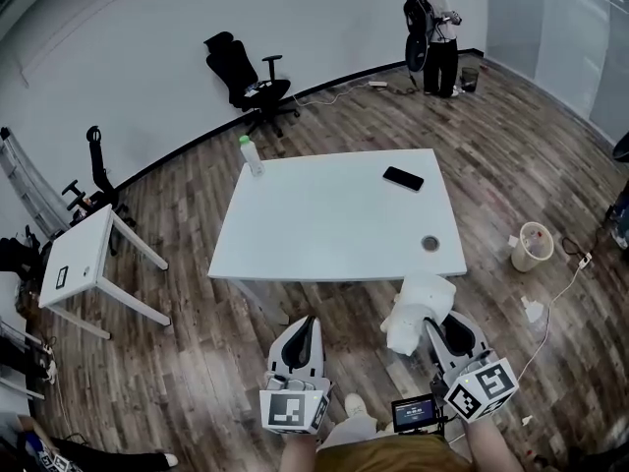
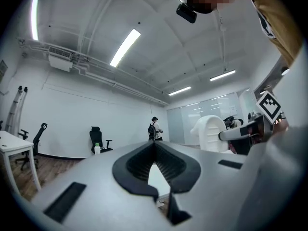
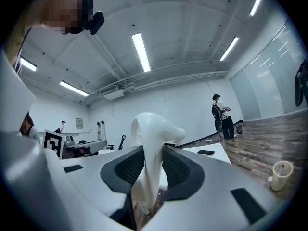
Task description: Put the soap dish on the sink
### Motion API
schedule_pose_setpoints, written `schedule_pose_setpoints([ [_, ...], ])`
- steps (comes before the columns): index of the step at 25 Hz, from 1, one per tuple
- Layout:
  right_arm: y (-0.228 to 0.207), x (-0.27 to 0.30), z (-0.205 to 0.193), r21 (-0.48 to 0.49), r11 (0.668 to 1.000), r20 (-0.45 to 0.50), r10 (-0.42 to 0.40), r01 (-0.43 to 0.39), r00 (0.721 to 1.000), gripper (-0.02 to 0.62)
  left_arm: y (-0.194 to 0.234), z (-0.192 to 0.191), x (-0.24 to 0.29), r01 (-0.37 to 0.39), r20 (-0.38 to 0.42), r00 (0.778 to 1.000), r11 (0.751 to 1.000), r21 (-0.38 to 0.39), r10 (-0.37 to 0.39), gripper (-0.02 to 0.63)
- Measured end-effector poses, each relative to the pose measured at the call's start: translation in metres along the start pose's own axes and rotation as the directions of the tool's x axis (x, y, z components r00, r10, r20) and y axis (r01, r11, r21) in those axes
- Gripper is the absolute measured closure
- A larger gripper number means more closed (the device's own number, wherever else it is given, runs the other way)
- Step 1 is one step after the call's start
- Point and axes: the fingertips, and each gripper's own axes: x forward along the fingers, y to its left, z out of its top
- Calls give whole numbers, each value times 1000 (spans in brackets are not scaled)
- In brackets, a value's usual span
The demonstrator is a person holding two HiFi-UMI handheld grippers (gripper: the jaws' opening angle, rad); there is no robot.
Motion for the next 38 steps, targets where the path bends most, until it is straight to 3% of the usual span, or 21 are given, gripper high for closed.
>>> schedule_pose_setpoints([
  [5,0,35,5,0,999,23,-33,33,999,471,32,-4,27,15,10,1000,1000,-14,-15,598],
  [19,6,103,-17,-6,997,-37,-81,81,996,471,91,-24,68,49,-11,999,998,-44,-49,598],
  [26,-4,144,-16,3,998,-39,-58,58,998,471,113,-34,97,44,-5,999,996,-73,-44,598],
  [38,-54,239,-2,21,1000,-46,-3,4,999,471,149,-34,187,1,-29,1000,999,-38,-3,598],
])
